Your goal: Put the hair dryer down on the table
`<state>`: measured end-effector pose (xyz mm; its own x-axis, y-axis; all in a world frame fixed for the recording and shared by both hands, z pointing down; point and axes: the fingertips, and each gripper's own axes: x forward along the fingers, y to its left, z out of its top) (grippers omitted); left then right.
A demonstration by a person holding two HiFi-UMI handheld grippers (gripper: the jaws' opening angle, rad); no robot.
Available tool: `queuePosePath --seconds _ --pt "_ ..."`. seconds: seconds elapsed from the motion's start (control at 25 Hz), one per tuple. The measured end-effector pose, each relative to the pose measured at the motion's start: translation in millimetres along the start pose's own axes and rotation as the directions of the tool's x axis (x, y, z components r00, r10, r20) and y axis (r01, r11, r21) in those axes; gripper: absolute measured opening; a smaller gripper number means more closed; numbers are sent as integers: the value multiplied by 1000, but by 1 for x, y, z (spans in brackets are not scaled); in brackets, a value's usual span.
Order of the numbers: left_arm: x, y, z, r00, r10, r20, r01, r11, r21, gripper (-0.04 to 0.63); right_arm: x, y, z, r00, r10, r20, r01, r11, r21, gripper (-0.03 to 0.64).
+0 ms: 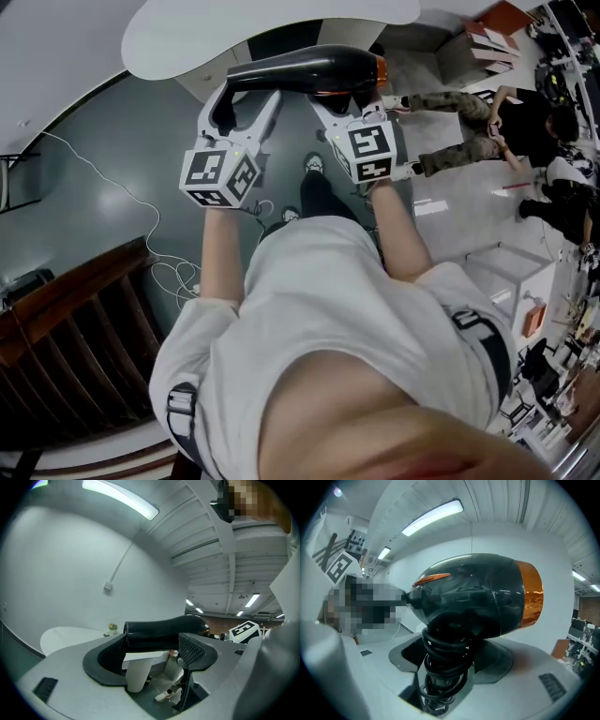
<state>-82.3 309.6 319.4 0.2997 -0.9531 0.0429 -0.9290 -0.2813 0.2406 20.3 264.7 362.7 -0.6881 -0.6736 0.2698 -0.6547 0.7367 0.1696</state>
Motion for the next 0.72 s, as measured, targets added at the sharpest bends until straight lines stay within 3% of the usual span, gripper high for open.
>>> queuePosePath --seconds 0.72 --pt "144 26 1 998 53 -41 -54 998 -19 351 89 -116 -6 999 47 -21 -47 999 21 281"
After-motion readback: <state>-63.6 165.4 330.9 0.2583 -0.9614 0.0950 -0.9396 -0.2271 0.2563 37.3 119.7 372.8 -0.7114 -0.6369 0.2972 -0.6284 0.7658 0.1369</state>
